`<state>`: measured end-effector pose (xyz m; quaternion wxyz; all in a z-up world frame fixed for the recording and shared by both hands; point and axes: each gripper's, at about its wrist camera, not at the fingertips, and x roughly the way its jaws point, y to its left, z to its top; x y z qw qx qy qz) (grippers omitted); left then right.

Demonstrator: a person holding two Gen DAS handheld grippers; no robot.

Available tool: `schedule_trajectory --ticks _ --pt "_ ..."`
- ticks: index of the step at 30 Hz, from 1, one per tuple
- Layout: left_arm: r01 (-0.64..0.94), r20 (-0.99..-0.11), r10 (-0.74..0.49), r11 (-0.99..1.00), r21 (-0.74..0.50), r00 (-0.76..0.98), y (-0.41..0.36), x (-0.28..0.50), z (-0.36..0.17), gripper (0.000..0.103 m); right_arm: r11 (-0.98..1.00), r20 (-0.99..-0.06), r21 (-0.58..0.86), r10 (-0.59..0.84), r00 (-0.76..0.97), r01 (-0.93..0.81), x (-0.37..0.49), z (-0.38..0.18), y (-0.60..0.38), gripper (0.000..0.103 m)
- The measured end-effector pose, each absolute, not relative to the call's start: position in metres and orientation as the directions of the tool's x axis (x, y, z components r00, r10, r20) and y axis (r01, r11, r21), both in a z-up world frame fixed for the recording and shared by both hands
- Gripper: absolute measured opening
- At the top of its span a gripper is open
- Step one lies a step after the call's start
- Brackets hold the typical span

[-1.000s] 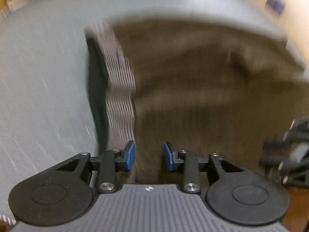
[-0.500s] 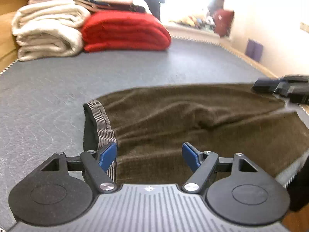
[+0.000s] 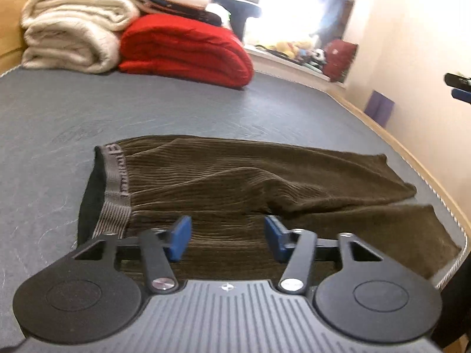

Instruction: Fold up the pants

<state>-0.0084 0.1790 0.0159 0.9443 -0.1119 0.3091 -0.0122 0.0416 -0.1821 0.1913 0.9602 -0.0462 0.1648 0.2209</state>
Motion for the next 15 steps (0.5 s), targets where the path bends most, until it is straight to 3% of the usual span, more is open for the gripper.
schedule_trajectory --ticks 2,3,7,8,9,12,15 --pt "-0.019 -0.579 -0.112 0.976 -0.215 0.807 0.176 -0.006 0.013 0.029 0.915 -0.361 -0.041 0.361 0.860 -0.401 0.058 0.186 -0.201 0.084" --pt "-0.009 -0.578 -0.118 0.977 -0.212 0.807 0.175 -0.006 0.013 0.025 0.923 -0.381 -0.046 0.337 0.861 -0.382 0.066 0.180 -0.211 0.084" --pt "0.014 -0.585 -0.143 0.975 -0.220 0.798 0.169 -0.001 0.007 0.022 0.965 -0.442 -0.016 0.228 0.868 -0.261 0.083 0.135 -0.243 0.079" --pt "0.015 -0.590 -0.146 0.975 -0.221 0.794 0.168 0.001 0.005 0.022 0.973 -0.498 -0.022 0.187 0.847 -0.228 0.088 0.126 -0.248 0.063" --pt "0.018 -0.596 -0.150 0.975 -0.222 0.789 0.167 0.003 0.003 0.022 0.980 -0.534 -0.029 0.153 0.832 -0.198 0.094 0.122 -0.252 0.057" --pt "0.033 -0.608 -0.153 0.978 -0.205 0.779 0.161 0.008 -0.002 0.022 0.986 -0.487 0.011 0.152 0.860 -0.168 0.098 0.124 -0.269 0.058" --pt "0.048 -0.618 -0.157 0.981 -0.188 0.770 0.154 0.012 -0.006 0.022 0.989 -0.511 0.012 0.131 0.850 -0.146 0.105 0.116 -0.282 0.058"
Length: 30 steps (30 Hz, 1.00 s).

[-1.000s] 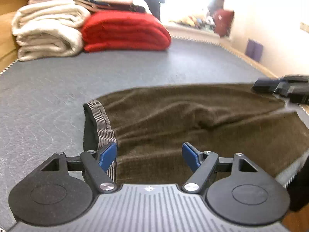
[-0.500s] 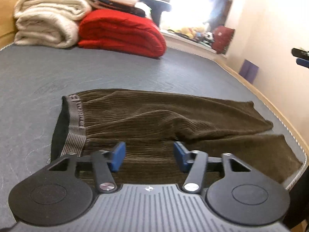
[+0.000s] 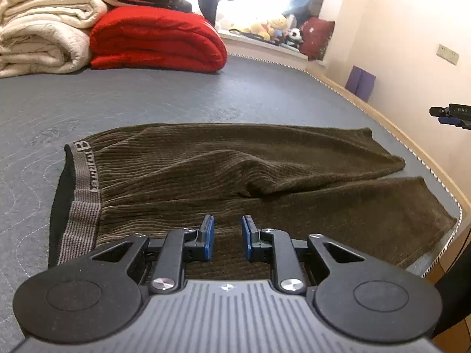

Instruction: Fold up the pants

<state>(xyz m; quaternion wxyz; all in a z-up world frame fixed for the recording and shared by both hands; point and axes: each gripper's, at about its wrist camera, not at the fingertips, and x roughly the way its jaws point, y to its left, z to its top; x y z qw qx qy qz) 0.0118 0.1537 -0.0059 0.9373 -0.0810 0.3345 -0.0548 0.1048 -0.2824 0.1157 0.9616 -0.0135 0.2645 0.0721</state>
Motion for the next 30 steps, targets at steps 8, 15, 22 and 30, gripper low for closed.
schedule_trajectory --ticks 8,15,22,30 --pt "0.053 -0.646 -0.142 0.986 -0.155 0.750 0.155 0.025 -0.007 0.022 0.992 -0.547 0.071 0.125 0.828 -0.103 0.103 0.112 -0.317 0.057" --pt "-0.032 -0.666 -0.072 0.989 -0.143 0.743 0.192 0.072 0.007 0.024 0.989 -0.551 0.095 0.144 0.822 -0.110 0.107 0.115 -0.314 0.057" --pt "-0.118 -0.693 0.009 0.987 -0.110 0.721 0.249 0.156 0.009 0.042 0.985 -0.549 0.006 0.149 0.822 -0.174 0.109 0.115 -0.293 0.057" --pt "-0.211 -0.770 0.064 0.973 -0.092 0.634 0.303 0.255 -0.025 0.059 0.983 -0.576 0.018 0.158 0.802 -0.182 0.120 0.112 -0.293 0.057"
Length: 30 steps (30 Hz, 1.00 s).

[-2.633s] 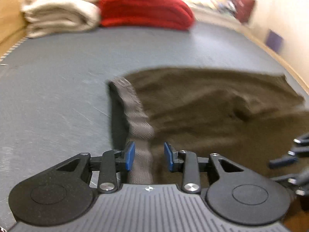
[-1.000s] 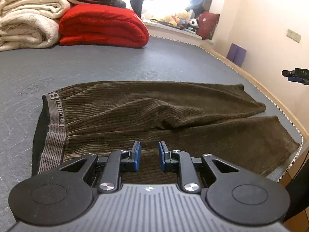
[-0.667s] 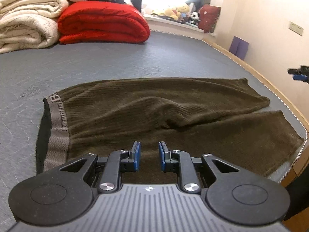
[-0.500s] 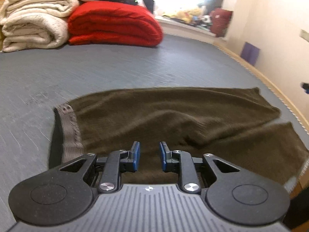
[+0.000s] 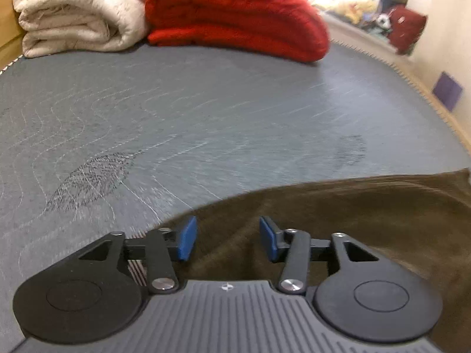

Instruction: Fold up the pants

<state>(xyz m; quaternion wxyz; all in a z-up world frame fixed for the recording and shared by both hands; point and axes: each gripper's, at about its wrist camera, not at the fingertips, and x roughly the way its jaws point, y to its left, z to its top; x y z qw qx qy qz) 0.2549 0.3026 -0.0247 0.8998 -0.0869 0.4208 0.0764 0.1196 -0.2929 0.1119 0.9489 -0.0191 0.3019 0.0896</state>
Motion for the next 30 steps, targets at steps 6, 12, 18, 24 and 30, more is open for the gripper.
schedule_trajectory --ticks 6,12,18,24,30 --pt "-0.167 -0.822 0.040 0.984 -0.067 0.568 0.314 0.290 -0.060 0.083 0.980 -0.603 0.051 0.184 0.776 -0.193 0.127 0.108 -0.299 0.051" --pt "-0.134 -0.860 0.044 0.991 -0.029 0.509 0.309 0.303 -0.079 0.089 0.978 -0.616 0.051 0.189 0.765 -0.200 0.132 0.106 -0.297 0.051" --pt "-0.045 -0.852 0.078 0.997 0.064 0.518 0.287 0.294 -0.060 0.017 0.977 -0.625 0.052 0.193 0.756 -0.206 0.143 0.105 -0.286 0.051" --pt "0.003 -0.738 0.196 0.966 0.259 0.645 0.243 0.239 -0.017 0.009 0.977 -0.618 0.080 0.206 0.759 -0.200 0.151 0.109 -0.268 0.048" --pt "0.007 -0.638 0.112 0.983 0.182 0.762 0.213 0.125 0.033 0.008 0.977 -0.621 0.174 0.208 0.756 -0.126 0.148 0.112 -0.262 0.015"
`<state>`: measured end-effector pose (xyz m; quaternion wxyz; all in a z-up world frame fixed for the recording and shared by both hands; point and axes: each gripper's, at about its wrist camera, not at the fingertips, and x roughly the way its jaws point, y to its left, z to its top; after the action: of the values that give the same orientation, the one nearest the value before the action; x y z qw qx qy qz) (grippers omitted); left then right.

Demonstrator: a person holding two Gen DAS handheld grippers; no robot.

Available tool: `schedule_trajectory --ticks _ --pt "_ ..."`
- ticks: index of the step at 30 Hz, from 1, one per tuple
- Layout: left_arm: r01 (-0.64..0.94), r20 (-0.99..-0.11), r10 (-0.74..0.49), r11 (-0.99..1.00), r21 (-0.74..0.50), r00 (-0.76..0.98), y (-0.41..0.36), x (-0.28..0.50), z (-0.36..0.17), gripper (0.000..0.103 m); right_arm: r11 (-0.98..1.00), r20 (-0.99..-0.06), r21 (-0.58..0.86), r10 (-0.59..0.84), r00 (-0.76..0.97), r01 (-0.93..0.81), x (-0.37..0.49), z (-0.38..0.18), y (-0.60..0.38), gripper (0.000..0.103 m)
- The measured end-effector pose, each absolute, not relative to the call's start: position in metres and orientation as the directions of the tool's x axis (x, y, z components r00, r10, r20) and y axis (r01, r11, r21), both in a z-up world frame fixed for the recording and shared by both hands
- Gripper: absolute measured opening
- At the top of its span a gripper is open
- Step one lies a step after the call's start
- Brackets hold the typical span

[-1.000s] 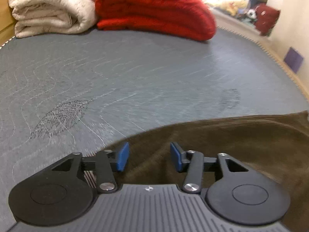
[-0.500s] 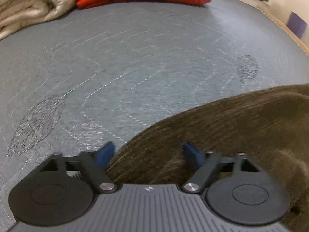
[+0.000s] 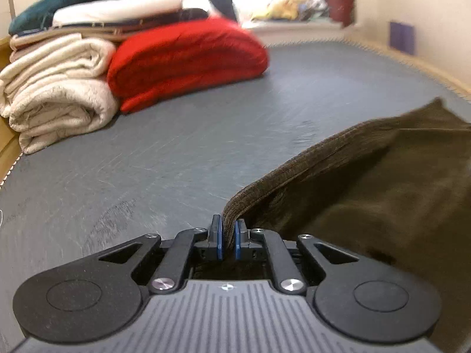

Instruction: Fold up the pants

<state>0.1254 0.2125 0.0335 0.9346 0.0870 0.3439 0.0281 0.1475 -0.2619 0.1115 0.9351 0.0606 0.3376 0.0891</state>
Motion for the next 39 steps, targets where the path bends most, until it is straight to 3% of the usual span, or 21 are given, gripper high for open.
schedule_trajectory --ticks 2,6,8,12,16,19,21,22,31,35,39 --pt "0.030 -0.649 0.066 0.990 0.136 0.757 0.199 0.086 0.032 0.008 0.973 -0.609 0.210 0.209 0.765 -0.098 0.141 0.114 -0.264 0.010" --pt "0.032 -0.718 -0.029 0.999 -0.009 0.695 0.180 0.034 -0.007 0.008 0.963 -0.606 0.263 0.208 0.768 -0.054 0.131 0.116 -0.272 0.009" --pt "-0.024 -0.754 -0.005 0.999 -0.027 0.657 0.172 0.032 -0.026 0.008 0.961 -0.620 0.276 0.207 0.757 -0.036 0.130 0.113 -0.276 0.009" --pt "-0.064 -0.742 0.009 0.997 -0.045 0.670 0.168 0.044 -0.028 0.008 0.960 -0.658 0.279 0.186 0.730 0.006 0.132 0.103 -0.283 0.010" --pt "-0.115 -0.766 -0.063 0.978 -0.176 0.640 0.187 0.045 -0.033 0.016 0.959 -0.691 0.282 0.186 0.698 0.025 0.134 0.094 -0.286 0.011" --pt "-0.157 -0.726 -0.083 0.954 -0.256 0.683 0.199 0.030 -0.021 0.040 0.970 -0.693 0.244 0.168 0.701 0.008 0.132 0.093 -0.283 0.011" --pt "-0.182 -0.695 -0.099 0.930 -0.318 0.712 0.207 0.022 -0.015 0.076 0.974 -0.690 0.226 0.159 0.706 0.002 0.130 0.094 -0.281 0.011" --pt "-0.183 -0.686 -0.115 0.920 -0.347 0.718 0.209 0.019 -0.012 0.079 0.974 -0.689 0.228 0.162 0.706 -0.001 0.129 0.093 -0.282 0.011" --pt "-0.176 -0.684 -0.451 0.747 -0.641 0.573 0.212 0.037 -0.051 0.080 0.974 -0.703 0.224 0.150 0.695 0.016 0.130 0.090 -0.291 0.011" --pt "-0.291 -0.730 -0.374 0.740 -0.607 0.572 0.225 0.055 -0.072 0.080 0.975 -0.706 0.221 0.151 0.692 0.013 0.131 0.090 -0.290 0.011" --pt "-0.329 -0.682 -0.353 0.676 -0.659 0.641 0.241 0.062 -0.075 0.082 0.975 -0.710 0.223 0.153 0.687 0.013 0.132 0.089 -0.288 0.021"
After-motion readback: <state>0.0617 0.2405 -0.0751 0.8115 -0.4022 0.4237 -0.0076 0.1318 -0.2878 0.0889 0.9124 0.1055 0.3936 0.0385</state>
